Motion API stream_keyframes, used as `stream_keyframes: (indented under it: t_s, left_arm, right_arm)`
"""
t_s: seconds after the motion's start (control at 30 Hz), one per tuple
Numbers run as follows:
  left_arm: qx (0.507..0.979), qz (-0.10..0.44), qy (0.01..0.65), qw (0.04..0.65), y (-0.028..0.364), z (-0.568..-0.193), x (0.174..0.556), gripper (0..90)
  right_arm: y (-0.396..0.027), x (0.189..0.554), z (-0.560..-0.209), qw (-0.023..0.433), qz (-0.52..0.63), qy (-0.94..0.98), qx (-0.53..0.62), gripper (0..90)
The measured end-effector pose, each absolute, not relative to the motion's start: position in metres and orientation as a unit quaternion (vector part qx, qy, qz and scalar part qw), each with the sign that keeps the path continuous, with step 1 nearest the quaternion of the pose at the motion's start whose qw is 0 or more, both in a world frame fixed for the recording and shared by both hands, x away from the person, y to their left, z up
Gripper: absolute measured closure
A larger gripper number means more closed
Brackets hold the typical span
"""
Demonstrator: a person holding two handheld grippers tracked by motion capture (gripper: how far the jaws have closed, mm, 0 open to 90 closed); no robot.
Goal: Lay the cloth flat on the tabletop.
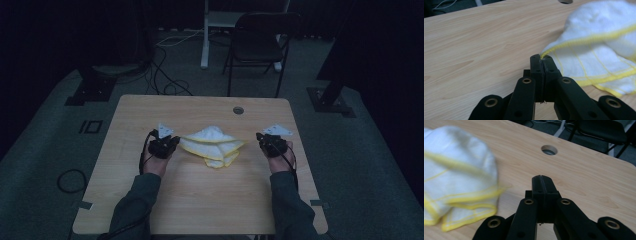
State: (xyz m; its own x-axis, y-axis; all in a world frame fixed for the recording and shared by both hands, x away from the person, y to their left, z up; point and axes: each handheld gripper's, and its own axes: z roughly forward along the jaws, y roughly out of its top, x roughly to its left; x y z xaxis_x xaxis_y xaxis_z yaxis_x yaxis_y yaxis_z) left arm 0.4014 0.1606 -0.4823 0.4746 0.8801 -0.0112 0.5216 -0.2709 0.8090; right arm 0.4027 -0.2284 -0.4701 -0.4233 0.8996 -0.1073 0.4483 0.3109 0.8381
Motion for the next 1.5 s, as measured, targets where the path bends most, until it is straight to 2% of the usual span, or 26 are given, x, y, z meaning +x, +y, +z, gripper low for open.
stream_keyframes:
  t_s: [0.27,0.4,0.53,0.73,0.8,0.9,0.97,1.2,1.33,1.5]
  left_arm:
    - [0.762,0.222,0.467,0.390,0.163,-0.486,0.405,89.5]
    - [0.760,0.222,0.470,0.390,0.165,-0.488,0.407,89.5]
    - [0.758,0.223,0.473,0.390,0.165,-0.488,0.409,89.5]
    - [0.750,0.225,0.479,0.396,0.166,-0.483,0.419,89.4]
    - [0.747,0.227,0.481,0.399,0.167,-0.480,0.423,89.5]
    - [0.745,0.232,0.483,0.398,0.166,-0.476,0.431,89.5]
    - [0.745,0.236,0.483,0.396,0.164,-0.473,0.439,89.5]
    - [0.740,0.238,0.488,0.397,0.155,-0.476,0.450,88.2]
    - [0.746,0.235,0.485,0.391,0.152,-0.481,0.448,76.2]
    - [0.746,0.240,0.481,0.393,0.154,-0.478,0.443,67.2]
  right_arm:
    - [-0.223,0.403,-0.480,0.256,0.397,0.763,0.441,90.0]
    - [-0.210,0.396,-0.491,0.220,0.416,0.776,0.421,74.4]
    - [-0.196,0.395,-0.505,0.193,0.421,0.790,0.401,63.6]
    - [-0.177,0.401,-0.520,0.165,0.414,0.813,0.374,56.4]
    - [-0.172,0.403,-0.521,0.167,0.408,0.817,0.371,60.7]
    - [-0.168,0.406,-0.518,0.167,0.403,0.824,0.361,82.6]
    - [-0.166,0.408,-0.516,0.176,0.395,0.828,0.358,89.0]
    - [-0.171,0.420,-0.508,0.186,0.390,0.819,0.378,90.0]
    - [-0.175,0.427,-0.507,0.191,0.377,0.818,0.390,90.0]
    - [-0.179,0.434,-0.507,0.191,0.371,0.815,0.402,90.0]
